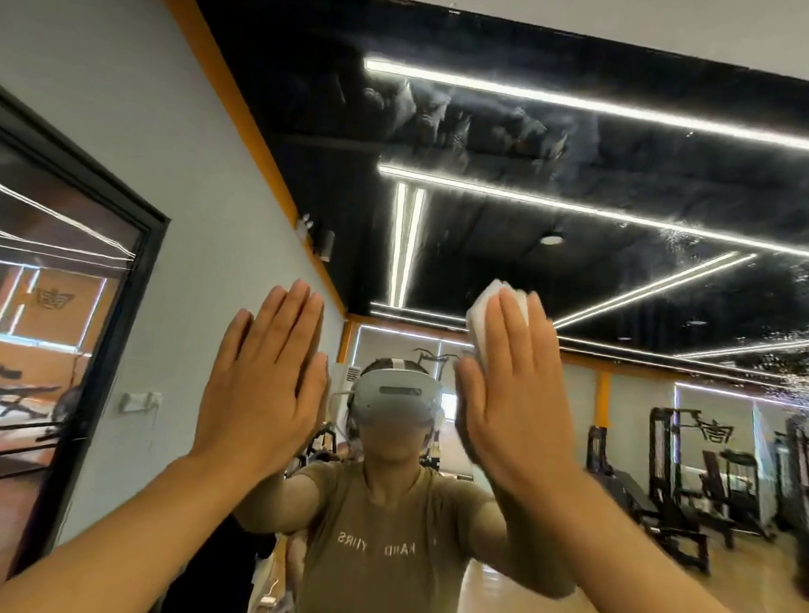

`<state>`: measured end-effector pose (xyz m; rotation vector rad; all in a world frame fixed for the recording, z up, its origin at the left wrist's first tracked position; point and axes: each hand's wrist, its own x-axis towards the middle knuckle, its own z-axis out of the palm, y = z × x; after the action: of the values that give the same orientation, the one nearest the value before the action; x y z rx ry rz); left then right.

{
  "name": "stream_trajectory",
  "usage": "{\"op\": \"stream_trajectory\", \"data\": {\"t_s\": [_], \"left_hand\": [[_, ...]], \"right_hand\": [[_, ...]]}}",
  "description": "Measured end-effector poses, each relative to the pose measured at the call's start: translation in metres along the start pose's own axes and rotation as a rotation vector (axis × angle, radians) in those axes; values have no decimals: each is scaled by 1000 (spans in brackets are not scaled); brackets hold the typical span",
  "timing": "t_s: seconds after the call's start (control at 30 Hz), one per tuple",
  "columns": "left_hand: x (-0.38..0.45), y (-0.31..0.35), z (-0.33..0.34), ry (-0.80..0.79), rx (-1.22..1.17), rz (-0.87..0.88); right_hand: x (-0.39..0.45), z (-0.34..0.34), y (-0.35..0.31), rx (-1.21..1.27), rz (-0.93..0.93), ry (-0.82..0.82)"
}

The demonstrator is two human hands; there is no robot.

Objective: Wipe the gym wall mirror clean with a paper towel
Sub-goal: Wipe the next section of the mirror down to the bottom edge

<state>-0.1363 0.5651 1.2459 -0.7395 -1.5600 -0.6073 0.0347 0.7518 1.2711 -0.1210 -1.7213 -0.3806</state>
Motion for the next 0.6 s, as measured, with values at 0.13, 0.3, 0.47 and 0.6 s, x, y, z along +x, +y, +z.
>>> {"op": "stream_trajectory", "data": {"t_s": [0.13,0.3,0.47,0.6], "left_hand": [[-18,23,-4,-3,-32,40],[-45,27,-2,-76,-32,55],[-54,22,2,-114,-31,44],[-53,17,3,-123,-22,59]], "right_hand": [[-56,10,0,-43,-47,-50],[-34,4,8,-20,-91,-48],[71,-14,15,-79,-34,11],[144,-20,22,-86,68,9]]}}
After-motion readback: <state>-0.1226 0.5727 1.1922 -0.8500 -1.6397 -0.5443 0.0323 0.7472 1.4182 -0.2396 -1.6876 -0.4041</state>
